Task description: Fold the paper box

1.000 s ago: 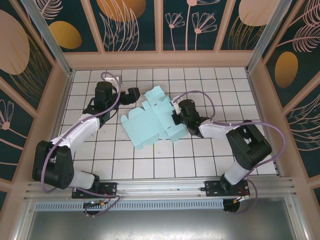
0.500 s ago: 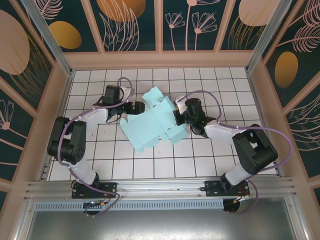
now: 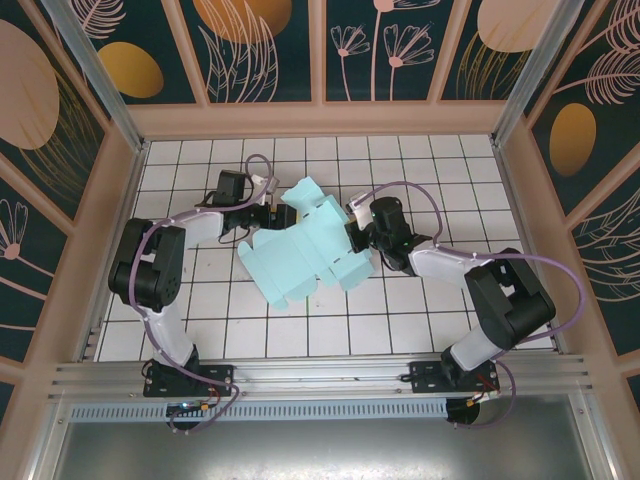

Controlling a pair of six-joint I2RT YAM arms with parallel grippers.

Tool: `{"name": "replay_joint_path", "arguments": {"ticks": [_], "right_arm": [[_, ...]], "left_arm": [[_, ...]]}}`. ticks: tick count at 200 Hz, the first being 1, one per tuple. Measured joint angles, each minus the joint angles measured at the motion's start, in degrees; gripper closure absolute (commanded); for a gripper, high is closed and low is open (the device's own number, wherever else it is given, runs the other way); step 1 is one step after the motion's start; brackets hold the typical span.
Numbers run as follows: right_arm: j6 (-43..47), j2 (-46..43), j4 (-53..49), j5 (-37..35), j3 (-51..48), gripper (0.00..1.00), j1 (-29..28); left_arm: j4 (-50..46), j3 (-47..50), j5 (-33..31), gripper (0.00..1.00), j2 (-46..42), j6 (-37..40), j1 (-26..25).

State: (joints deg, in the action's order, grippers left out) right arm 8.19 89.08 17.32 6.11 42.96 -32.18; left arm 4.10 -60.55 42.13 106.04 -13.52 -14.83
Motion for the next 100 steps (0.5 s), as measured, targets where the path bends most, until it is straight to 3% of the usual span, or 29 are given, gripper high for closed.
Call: {"name": "replay_joint_path", "arguments": {"ticks": [32,100], "right_arm": [[0.0,0.0,-0.2,0.0,0.0,1.00,0.0],[0.0,2.9,-1.2,-0.3,0.2,1.00,-0.1]], "left_arm": [[2.1,0.3,2.1,0.27,0.0,-1.0,0.0],[4.6,2.9,3.9,0.26,-1.4,-1.4,-0.6]]}}
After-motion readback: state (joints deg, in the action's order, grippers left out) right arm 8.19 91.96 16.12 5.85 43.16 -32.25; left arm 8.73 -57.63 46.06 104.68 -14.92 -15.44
